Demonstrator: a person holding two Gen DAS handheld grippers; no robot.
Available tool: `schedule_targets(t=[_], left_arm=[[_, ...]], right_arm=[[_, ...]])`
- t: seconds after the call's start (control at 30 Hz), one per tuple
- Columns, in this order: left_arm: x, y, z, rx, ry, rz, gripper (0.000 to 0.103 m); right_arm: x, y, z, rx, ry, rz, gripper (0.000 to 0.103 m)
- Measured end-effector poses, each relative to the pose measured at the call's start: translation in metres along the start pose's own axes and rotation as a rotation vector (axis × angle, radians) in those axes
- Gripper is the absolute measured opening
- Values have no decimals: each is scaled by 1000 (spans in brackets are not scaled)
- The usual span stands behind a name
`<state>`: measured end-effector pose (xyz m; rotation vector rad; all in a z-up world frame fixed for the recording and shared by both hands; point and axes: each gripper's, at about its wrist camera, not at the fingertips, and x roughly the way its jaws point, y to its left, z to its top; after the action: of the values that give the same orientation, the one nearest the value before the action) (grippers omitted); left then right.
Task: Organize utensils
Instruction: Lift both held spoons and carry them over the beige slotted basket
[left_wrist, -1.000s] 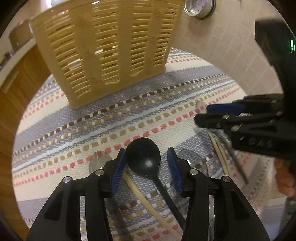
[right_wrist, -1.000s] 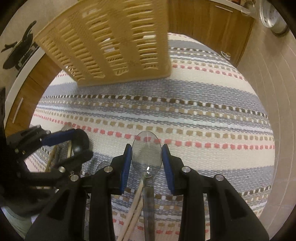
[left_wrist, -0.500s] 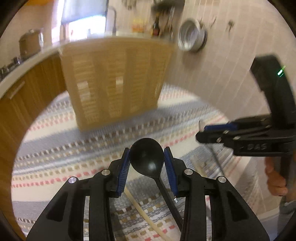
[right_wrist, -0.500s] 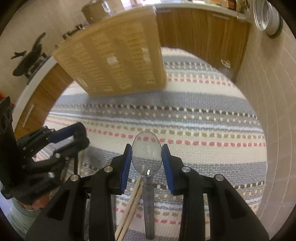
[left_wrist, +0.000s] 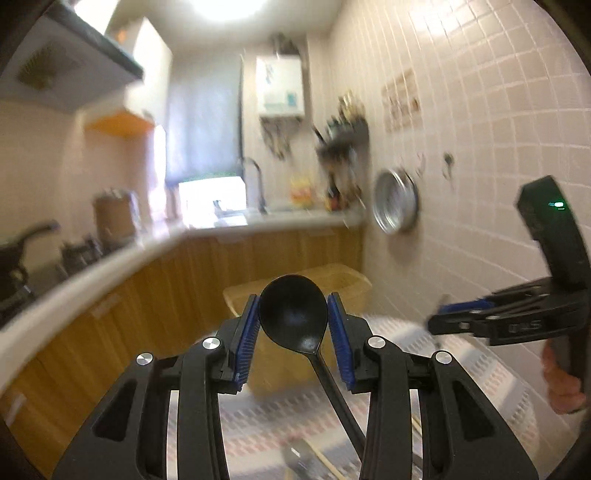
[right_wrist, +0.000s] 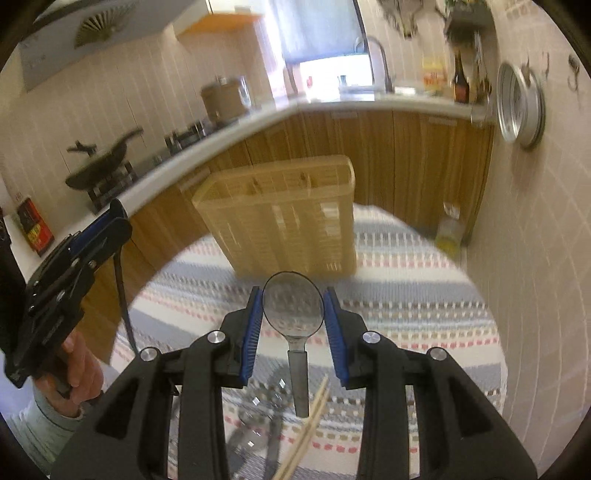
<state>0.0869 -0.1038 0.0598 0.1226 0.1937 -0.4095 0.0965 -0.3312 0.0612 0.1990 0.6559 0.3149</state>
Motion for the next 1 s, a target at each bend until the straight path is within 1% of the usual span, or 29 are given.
schedule_targets(t=[0.13,0.2,0.27,0.37,0.53,0.57,0.7,0.8,0.9,1.0], left_arm=[[-7,7,36,58,-142,101,35],[-4,7,51,95,-194,143,35],[2,8,60,109,-225,160,35],[21,8,65,133,-270,194,35],[56,24,70,112,-304,185,35],[65,28,70,101,-300,173,35],[90,40,64,68,-289,166,35],[105,43,53,62,-272,163,35],[112,40,43,78,-261,169,35],[114,37,34,85,-255,177,35]], right_arm=[[-27,10,28,-5,-127,9,30],[-38,13,43,-3,-200,15,30],[-46,13,60,5,-288,20,30],[-42,8,77,30,-350,16,30],[-16,-2,100,67,-397,18,30],[-8,-4,104,71,-400,17,30],[27,-9,118,87,-395,8,30],[46,-7,122,81,-384,2,30],[61,-3,123,65,-384,-31,30],[65,-5,122,57,-416,-78,30]])
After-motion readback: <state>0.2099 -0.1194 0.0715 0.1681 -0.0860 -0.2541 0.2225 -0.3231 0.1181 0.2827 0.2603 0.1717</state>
